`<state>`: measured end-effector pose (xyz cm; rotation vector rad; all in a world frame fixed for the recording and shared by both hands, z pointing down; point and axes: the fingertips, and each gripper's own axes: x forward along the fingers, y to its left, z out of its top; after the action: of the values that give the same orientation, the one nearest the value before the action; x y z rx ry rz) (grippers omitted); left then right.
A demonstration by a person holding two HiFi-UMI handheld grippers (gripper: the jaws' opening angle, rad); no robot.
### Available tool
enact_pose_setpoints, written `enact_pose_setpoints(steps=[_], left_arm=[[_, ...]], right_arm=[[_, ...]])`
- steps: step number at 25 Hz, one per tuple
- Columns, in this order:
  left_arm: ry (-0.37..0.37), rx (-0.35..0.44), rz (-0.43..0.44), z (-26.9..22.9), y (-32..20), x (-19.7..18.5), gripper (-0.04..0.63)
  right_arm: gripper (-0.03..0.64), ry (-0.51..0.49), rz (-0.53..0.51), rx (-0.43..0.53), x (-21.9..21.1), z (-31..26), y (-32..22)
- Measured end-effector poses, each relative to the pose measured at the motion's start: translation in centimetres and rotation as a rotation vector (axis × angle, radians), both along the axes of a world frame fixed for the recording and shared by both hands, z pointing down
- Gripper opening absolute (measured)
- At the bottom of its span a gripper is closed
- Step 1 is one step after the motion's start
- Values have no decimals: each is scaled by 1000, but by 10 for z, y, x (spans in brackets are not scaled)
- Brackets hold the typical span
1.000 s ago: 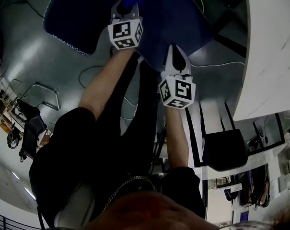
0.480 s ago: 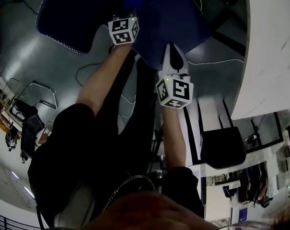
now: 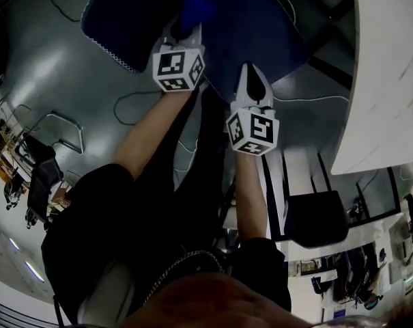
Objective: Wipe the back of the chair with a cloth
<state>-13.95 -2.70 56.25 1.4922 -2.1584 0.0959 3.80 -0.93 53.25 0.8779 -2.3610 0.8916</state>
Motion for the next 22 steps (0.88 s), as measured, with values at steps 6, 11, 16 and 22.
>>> enact_pose_setpoints(steps=[6, 11, 16, 22], left_arm=[[4, 154, -99, -115, 9, -12, 52], [-40, 224, -199, -167, 21, -50, 52], [-58, 221, -265, -169, 23, -75, 52], [-46, 192, -279, -151, 16, -74, 51]], right_arm=[[3, -24, -39, 8, -21, -7, 10], [3, -23, -64, 0, -27, -6, 22], [3, -16, -72, -2, -25, -4, 26], [3, -6, -68, -2, -22, 0, 24]])
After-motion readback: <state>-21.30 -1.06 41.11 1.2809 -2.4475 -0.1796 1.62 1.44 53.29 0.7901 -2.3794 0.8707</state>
